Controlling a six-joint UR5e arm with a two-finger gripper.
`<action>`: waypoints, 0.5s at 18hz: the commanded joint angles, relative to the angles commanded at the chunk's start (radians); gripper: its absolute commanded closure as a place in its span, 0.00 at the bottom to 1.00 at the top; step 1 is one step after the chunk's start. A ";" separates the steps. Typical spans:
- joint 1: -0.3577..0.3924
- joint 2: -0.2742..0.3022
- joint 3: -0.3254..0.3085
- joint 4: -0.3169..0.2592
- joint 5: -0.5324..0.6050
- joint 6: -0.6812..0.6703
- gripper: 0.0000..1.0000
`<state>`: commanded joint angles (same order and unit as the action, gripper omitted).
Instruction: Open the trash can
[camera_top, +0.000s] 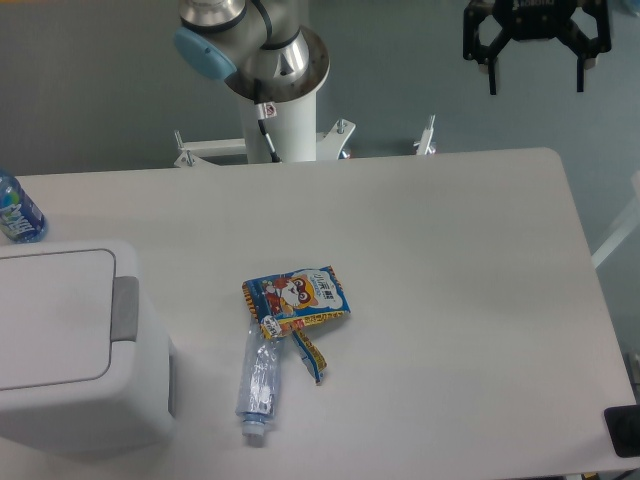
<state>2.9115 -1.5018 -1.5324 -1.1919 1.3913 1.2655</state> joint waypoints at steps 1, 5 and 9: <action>0.000 0.002 -0.005 0.005 0.002 0.006 0.00; -0.011 0.000 -0.012 0.026 0.008 -0.008 0.00; -0.047 -0.008 -0.018 0.028 0.014 -0.102 0.00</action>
<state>2.8642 -1.5094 -1.5508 -1.1643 1.4051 1.1631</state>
